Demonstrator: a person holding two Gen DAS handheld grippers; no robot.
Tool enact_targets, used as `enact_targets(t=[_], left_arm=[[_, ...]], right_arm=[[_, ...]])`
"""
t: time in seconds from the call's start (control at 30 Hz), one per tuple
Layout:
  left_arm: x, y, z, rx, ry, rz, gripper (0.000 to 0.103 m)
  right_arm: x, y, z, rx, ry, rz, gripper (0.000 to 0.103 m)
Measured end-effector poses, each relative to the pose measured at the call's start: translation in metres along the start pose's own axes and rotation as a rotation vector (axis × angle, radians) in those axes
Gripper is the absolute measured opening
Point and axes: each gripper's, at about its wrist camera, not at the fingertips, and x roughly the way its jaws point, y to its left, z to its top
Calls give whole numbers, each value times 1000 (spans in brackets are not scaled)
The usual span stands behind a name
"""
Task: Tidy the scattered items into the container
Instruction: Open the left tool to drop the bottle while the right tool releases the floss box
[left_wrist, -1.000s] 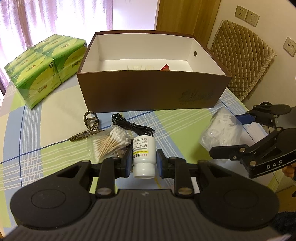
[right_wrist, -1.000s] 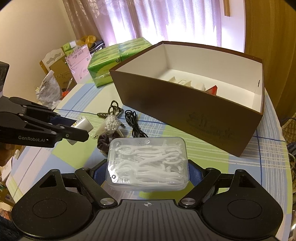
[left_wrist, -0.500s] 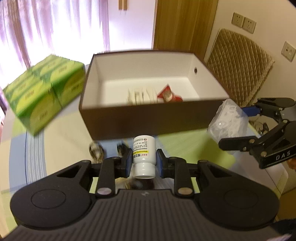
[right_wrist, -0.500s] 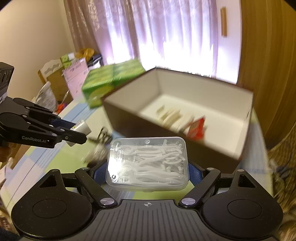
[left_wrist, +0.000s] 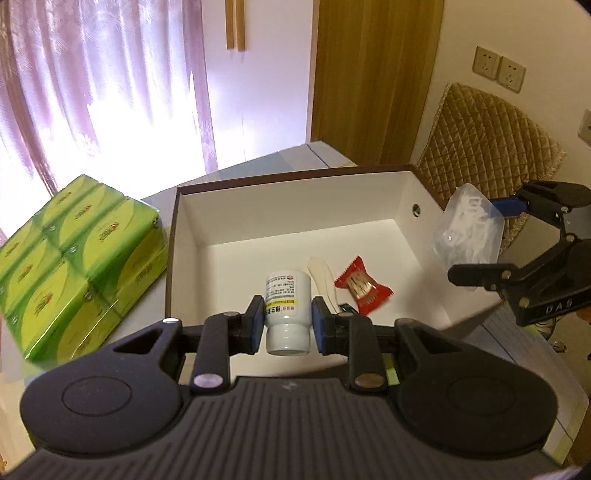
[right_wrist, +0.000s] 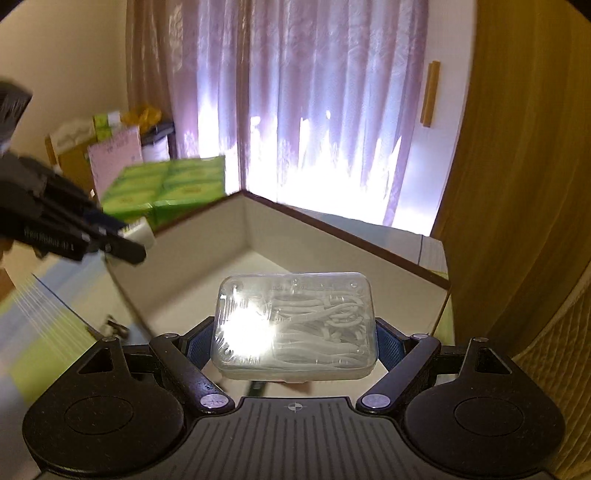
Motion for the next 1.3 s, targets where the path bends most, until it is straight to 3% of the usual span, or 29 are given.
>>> enact_targets(t=[0.27, 0.67, 0.9, 1.3], left_arm=[[71, 10, 13, 82, 174, 55, 22], [134, 11, -8, 83, 364, 74, 22], [141, 13, -13, 67, 386, 71, 24], [124, 13, -10, 53, 352, 75, 41]], right_arm=[[59, -12, -11, -251, 157, 23, 88], [86, -35, -24, -336, 296, 101, 88], [94, -37, -21, -372, 339, 141, 88], [116, -34, -19, -437, 467, 178, 88]])
